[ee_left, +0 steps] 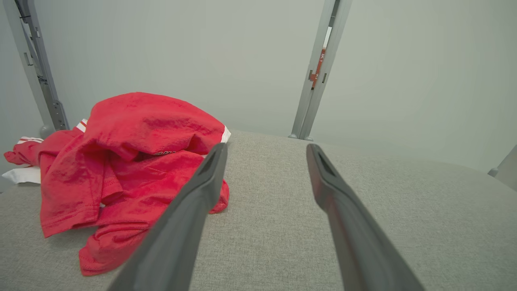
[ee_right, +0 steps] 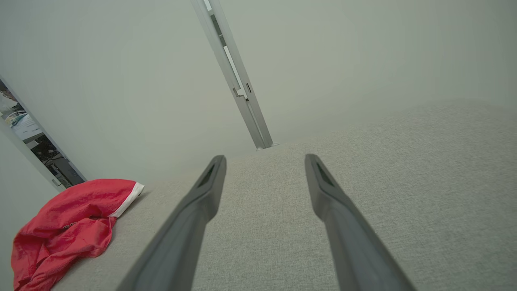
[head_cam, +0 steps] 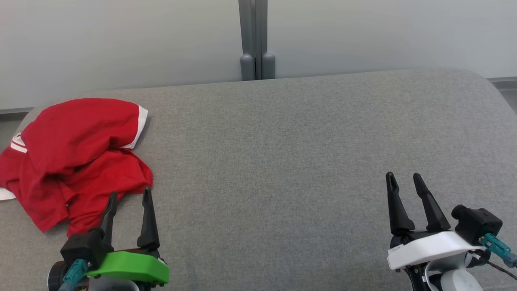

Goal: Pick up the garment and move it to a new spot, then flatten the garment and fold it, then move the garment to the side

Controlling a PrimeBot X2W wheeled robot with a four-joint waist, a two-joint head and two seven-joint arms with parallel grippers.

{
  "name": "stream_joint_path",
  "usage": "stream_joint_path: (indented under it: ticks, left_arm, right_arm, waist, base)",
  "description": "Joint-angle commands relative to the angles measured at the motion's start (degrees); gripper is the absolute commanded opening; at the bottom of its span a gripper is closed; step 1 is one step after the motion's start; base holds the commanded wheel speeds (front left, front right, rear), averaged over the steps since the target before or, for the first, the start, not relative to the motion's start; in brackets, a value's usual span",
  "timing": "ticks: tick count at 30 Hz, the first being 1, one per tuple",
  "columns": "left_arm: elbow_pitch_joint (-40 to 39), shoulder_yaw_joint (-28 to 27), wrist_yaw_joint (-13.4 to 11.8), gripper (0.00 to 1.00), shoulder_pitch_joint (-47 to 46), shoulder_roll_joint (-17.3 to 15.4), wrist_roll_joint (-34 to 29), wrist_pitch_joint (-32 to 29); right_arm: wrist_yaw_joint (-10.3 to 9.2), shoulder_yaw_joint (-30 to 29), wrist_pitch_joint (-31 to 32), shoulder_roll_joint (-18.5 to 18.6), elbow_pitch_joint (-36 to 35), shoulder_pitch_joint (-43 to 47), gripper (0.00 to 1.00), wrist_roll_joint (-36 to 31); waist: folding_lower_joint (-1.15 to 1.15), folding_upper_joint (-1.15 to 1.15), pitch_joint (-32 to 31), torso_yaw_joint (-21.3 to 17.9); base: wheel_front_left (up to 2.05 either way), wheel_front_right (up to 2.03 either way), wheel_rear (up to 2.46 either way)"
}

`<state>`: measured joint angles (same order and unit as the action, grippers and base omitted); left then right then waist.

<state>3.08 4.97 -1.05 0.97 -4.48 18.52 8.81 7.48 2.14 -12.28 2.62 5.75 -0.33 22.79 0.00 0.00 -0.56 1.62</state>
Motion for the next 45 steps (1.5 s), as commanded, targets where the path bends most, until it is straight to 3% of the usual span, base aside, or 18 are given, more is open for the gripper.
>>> stream_joint_path:
  ticks: [1,24,45]
  left_arm:
    - [-0.64,0.13,-0.42,1.00,0.66,-0.55,-1.08,-0.25]
    - [-5.13,0.52,-2.01,1.00,3.12,-1.45,-6.02,-4.93]
    - [-8.18,-0.01,-3.56,1.00,4.41,-2.38,-3.94,-9.38]
  right_arm:
    - [0.02,-0.18,-0.58,0.33,-0.03,0.29,1.00,-1.45]
    - [0.02,-0.73,0.58,0.37,-0.51,1.15,1.00,-8.91]
    - [0.02,-1.51,3.28,0.37,-1.41,1.24,1.00,-7.60]
  waist:
    - [0.00,0.00,-0.06,0.01]
    - [0.00,0.00,-0.35,0.48]
    - [0.00,0.00,-0.43,0.73]
  base:
    - [0.00,0.00,0.00]
    - [0.00,0.00,0.00]
    - [0.00,0.00,0.00]
